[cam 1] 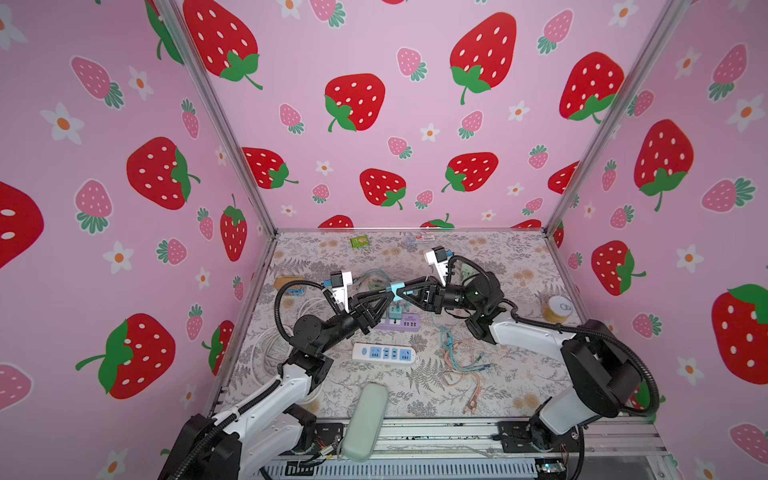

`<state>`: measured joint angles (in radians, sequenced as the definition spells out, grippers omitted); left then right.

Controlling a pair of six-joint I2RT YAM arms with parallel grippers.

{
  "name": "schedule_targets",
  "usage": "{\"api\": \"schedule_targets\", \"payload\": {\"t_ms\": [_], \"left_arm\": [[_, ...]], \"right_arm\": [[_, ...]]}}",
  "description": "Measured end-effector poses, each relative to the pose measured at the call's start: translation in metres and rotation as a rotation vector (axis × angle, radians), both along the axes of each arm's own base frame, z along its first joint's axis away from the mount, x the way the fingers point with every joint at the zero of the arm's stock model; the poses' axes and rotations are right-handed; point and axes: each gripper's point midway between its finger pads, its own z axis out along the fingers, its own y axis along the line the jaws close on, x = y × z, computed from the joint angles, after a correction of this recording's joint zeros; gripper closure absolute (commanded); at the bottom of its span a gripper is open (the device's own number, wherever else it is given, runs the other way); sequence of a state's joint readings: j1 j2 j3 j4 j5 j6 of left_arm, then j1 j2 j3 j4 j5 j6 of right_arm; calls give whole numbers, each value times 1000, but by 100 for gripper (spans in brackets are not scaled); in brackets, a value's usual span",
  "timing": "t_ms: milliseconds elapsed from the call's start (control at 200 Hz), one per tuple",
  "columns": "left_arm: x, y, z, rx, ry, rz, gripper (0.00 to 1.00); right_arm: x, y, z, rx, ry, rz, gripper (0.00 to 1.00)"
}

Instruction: Insert the plug

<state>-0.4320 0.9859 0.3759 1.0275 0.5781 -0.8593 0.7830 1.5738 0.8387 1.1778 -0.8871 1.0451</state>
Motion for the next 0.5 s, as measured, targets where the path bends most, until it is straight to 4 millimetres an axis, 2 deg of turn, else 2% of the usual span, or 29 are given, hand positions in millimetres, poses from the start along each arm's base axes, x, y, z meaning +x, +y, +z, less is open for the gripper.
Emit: {"api": "schedule_targets", "payload": {"t_ms": [220,500], "left_arm": [[5,16,-6,37,39,64,57],[11,35,-46,197,191,192,55]], "right_arm": [[5,-11,-2,-80,-50,-80,86],[22,-31,18,-201,-206,-214,86]]}}
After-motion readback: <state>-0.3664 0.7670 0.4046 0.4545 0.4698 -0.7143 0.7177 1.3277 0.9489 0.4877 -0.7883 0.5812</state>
